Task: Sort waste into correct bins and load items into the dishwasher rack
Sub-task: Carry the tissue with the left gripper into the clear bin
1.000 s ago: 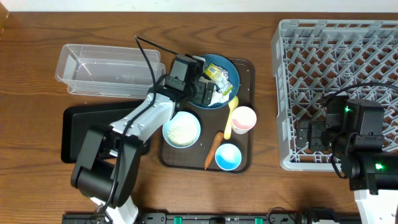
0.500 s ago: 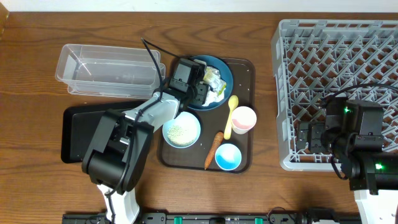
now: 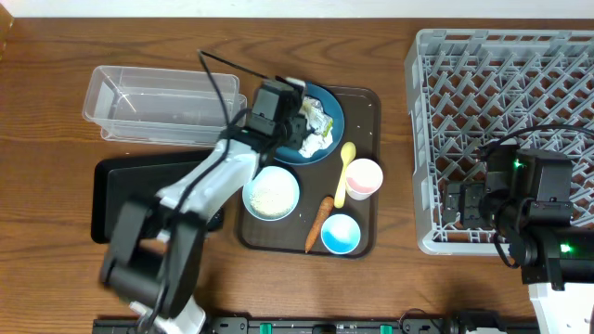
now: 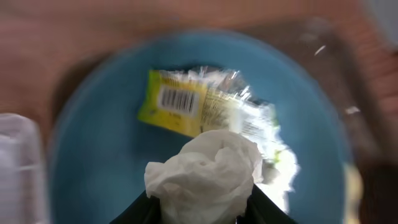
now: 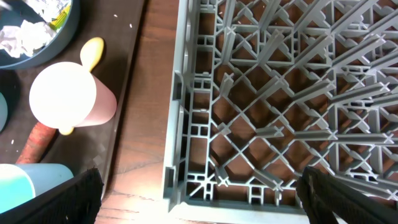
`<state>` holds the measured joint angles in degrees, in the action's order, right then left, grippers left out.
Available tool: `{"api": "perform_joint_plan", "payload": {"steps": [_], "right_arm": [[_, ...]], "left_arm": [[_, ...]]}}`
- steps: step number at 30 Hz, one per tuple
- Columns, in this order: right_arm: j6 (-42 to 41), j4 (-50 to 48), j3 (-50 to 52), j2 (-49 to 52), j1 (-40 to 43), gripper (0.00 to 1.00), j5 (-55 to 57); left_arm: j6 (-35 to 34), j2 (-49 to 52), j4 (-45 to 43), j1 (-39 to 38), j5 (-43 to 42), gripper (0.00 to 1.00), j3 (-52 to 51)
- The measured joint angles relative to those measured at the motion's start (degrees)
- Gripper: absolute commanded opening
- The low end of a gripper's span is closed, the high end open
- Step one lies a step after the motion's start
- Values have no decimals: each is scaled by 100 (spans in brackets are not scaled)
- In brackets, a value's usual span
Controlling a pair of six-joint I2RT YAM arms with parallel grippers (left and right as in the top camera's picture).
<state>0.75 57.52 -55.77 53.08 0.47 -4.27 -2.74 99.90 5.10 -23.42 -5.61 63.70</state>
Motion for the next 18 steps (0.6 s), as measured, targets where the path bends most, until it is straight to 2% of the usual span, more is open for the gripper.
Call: {"api": "perform_joint_plan", "payload": {"steps": [7,15,18], "right_arm": [[-9,9,0,0,0,99,0],[-11,11,0,0,0,99,0],[-11,11,0,0,0,99,0]], "left_arm": [[0,-765,221,142,437,36,0],[-4,-881,236,1189,1169,36,0],[-37,-881,238,1569,1261,45,0]]}}
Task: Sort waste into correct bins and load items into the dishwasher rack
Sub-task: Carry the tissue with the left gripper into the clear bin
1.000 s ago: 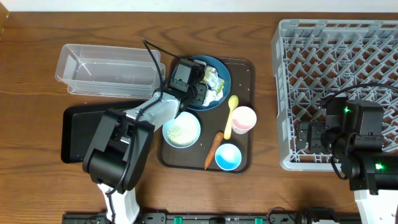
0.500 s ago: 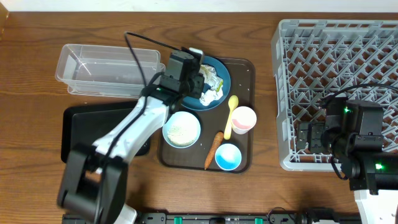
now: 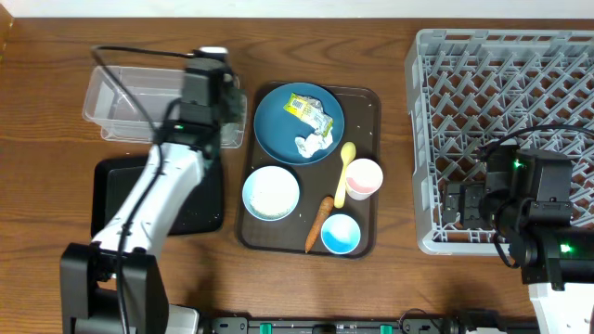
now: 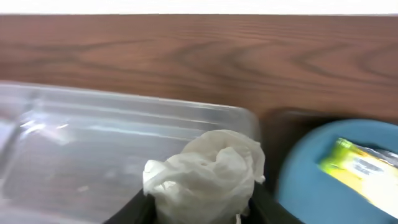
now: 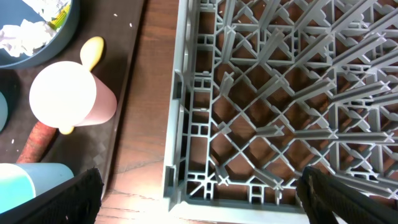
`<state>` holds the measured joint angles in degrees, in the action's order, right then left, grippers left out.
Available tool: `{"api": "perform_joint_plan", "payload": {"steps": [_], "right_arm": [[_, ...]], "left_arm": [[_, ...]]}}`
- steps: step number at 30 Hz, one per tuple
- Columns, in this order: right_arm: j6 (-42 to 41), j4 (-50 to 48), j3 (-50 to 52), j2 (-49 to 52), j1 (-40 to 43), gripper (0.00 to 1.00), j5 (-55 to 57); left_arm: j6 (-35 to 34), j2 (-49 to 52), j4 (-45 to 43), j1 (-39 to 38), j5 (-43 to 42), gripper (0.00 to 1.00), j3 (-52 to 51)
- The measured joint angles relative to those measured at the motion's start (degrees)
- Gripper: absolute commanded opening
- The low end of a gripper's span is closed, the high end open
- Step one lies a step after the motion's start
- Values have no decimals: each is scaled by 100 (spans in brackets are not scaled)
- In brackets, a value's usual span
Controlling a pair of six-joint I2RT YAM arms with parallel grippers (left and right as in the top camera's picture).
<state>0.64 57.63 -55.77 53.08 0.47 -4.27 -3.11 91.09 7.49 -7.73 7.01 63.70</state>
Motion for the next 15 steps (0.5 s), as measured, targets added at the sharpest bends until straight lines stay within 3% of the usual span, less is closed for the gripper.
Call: {"api": "perform_joint_plan", "payload": {"steps": [3,5,8,15], "right_arm": [[0,-2,0,0,0,99,0],[0,-4,0,0,0,99,0],[0,-4,0,0,0,99,0],[0,0,0,0,0,99,0]], "left_arm": [[-35,0,2,278,68,48,0],[-39,0,24,374,81,65,0],[-74,0,52,428,90,73,0],[-114,0,162,431,68,74,0]]}}
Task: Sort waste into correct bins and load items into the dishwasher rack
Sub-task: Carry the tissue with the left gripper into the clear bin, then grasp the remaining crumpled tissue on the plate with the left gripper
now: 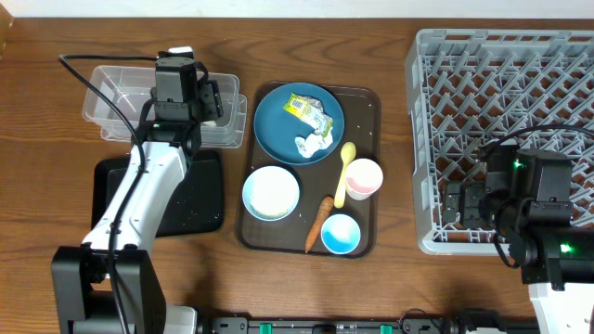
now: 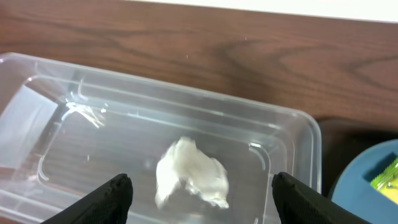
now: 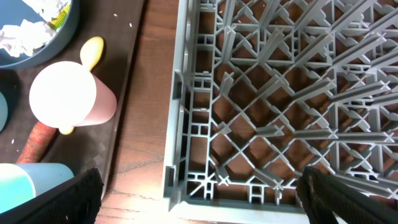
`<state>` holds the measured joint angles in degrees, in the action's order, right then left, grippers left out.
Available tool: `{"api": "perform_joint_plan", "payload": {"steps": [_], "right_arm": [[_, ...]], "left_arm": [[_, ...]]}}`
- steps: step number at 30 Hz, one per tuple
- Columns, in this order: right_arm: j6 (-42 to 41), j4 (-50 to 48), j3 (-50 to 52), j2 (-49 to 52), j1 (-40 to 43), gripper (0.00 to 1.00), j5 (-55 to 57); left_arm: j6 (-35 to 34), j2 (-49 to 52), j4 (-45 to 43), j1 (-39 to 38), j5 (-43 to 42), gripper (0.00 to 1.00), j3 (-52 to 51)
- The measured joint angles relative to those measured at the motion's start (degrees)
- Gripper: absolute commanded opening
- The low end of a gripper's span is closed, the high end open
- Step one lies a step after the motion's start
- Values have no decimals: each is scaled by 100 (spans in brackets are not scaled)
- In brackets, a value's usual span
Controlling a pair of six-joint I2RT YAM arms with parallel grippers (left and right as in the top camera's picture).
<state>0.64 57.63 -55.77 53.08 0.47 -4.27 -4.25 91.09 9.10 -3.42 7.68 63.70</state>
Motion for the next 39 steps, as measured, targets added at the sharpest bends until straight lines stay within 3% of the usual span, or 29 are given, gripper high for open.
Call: {"api": "perform_joint_plan", "payload": {"steps": [7,15,27,37,39], "right_arm": [[-2,0,0,0,0,99,0],[0,0,0,0,0,99,0],[-2,2,0,0,0,99,0],[0,4,0,0,0,99,0],[-2,4,0,0,0,99,0]], "left_arm": [[0,0,531,-125,-949,74,0],[0,0,887,-925,-1790,75,-2],[0,568,850,-1958,-1978,75,-13],[0,1255,616,-2240,-1980,75,-46],[-9,1274,496,-2240,-1978,70,-46]]}}
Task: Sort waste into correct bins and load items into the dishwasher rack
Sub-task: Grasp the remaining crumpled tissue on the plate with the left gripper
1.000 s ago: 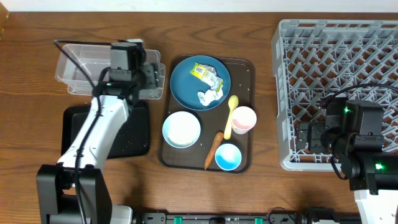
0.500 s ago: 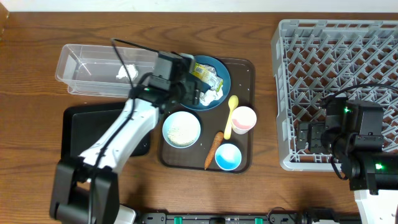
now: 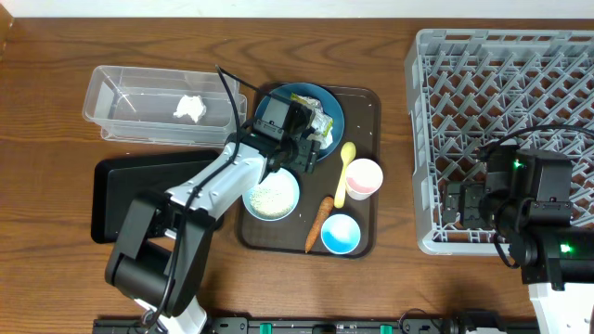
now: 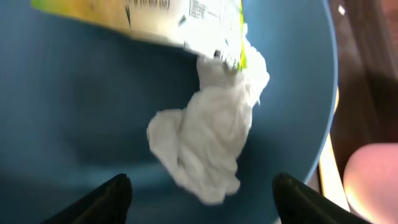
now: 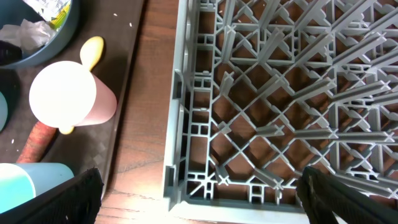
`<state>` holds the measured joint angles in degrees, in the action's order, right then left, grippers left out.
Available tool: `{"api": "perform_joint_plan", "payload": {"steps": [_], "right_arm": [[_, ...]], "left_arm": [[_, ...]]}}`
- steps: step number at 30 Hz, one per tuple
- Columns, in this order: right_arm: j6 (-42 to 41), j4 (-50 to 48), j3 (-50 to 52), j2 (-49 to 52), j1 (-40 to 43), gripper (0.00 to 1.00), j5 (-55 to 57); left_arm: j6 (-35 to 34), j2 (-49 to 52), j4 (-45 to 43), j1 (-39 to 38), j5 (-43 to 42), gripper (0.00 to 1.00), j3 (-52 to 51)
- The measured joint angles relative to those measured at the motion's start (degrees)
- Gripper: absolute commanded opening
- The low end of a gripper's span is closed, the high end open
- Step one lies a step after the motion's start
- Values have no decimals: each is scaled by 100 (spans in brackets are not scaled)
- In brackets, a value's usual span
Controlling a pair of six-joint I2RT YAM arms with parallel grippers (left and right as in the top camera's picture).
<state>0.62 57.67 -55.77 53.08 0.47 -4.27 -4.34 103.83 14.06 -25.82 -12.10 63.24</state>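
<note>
My left gripper (image 3: 295, 147) hangs open low over the blue plate (image 3: 316, 91). In the left wrist view a crumpled white tissue (image 4: 211, 143) lies on the plate (image 4: 74, 93) just ahead of the open gripper (image 4: 202, 199), touching a yellow wrapper (image 4: 155, 15). Another white tissue (image 3: 189, 108) lies in the clear bin (image 3: 121, 93). My right gripper (image 3: 461, 206) is open and holds nothing, at the front left corner of the grey dishwasher rack (image 3: 501, 93); the right wrist view shows the gripper (image 5: 199, 193) over the rack's edge (image 5: 186, 124).
The brown tray (image 3: 369, 102) also carries a white bowl of rice (image 3: 271, 196), a carrot (image 3: 319, 223), a yellow spoon (image 3: 345, 167), a pink cup (image 3: 364, 177) and a blue cup (image 3: 341, 233). A black bin (image 3: 121, 199) sits in front of the clear bin.
My left gripper was open over the clear bin with the dropped tissue below it. Now it is over the blue plate, open, just short of the second tissue. The right arm is unchanged.
First my left gripper was shut on a tissue above the blue plate. It then held the tissue at the clear bin's edge, and then stood open with the tissue lying in the bin. Now it is back over the plate. The right gripper stayed open at the rack.
</note>
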Motion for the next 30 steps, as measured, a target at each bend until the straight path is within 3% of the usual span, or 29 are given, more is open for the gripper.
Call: {"api": "perform_joint_plan", "payload": {"steps": [14,26,30], "right_arm": [[2,17,0,0,0,99,0],[0,20,0,0,0,99,0],[0,17,0,0,0,99,0]], "left_arm": [[-39,286,-120,0,-4,67,0],[-120,365,-446,0,-44,15,0],[-105,326,-407,0,-61,12,0]]}}
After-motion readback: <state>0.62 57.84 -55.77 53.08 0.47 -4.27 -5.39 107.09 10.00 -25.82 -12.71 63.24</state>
